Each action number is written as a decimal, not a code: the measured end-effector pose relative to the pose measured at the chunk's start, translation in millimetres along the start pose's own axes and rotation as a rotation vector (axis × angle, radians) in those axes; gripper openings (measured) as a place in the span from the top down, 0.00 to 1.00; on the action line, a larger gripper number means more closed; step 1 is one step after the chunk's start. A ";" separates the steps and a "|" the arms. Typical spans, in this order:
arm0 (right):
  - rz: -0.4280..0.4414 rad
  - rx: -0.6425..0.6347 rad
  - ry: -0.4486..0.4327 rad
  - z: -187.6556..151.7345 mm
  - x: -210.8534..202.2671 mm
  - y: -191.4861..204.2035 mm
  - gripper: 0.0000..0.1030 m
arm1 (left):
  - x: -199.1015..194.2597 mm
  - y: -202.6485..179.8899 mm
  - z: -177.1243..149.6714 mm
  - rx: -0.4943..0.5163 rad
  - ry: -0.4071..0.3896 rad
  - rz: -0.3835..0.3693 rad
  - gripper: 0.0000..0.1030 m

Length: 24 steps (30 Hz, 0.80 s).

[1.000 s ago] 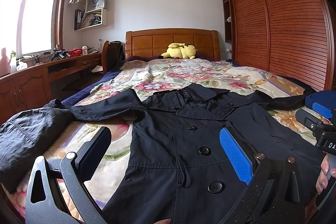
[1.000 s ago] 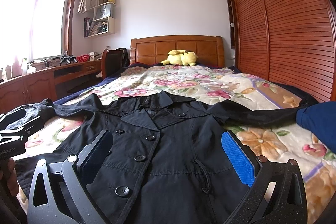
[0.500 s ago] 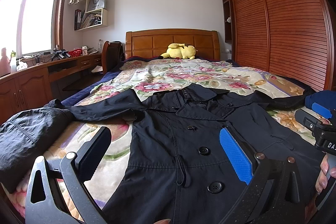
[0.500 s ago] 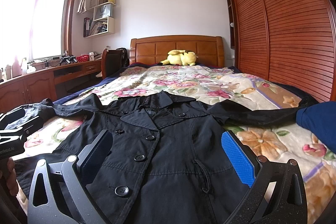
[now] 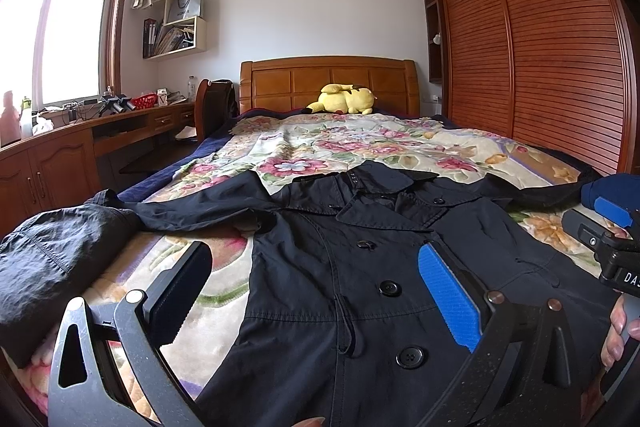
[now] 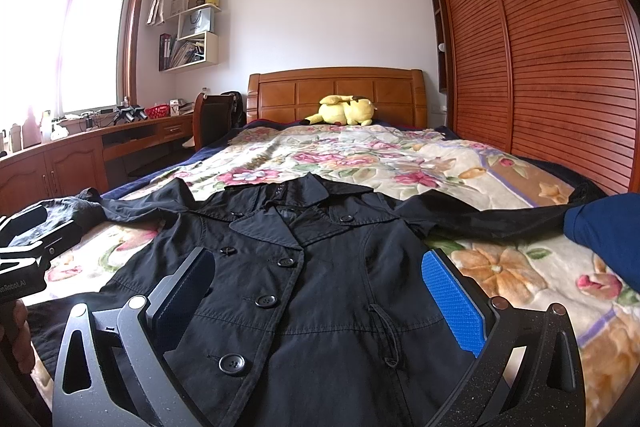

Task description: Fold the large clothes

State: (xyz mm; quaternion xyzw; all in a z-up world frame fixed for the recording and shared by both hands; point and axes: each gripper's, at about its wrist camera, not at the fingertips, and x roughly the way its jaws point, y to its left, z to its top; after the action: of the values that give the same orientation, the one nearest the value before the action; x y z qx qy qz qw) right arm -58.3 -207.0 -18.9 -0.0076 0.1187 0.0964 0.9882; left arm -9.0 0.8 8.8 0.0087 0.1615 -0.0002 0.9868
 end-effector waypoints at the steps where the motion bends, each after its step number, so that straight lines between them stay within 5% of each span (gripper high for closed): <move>1: 0.000 0.000 0.000 0.1 0.0 0.0 0.00 | -0.1 0.0 0.0 0.000 0.000 0.000 0.00; 13: 0.003 -0.001 0.001 0.4 -0.1 -0.3 0.00 | 0.1 0.5 0.2 0.002 0.003 -0.001 0.00; 24: 0.083 -0.021 0.039 4.8 12.5 14.4 0.00 | 21.8 18.5 4.6 0.036 0.087 0.013 0.00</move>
State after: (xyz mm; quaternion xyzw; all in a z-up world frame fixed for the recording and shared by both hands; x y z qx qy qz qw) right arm -48.1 -190.3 -17.1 -0.0152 0.1373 0.1385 0.9807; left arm 13.2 19.3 6.5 0.0275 0.2044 0.0037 0.9785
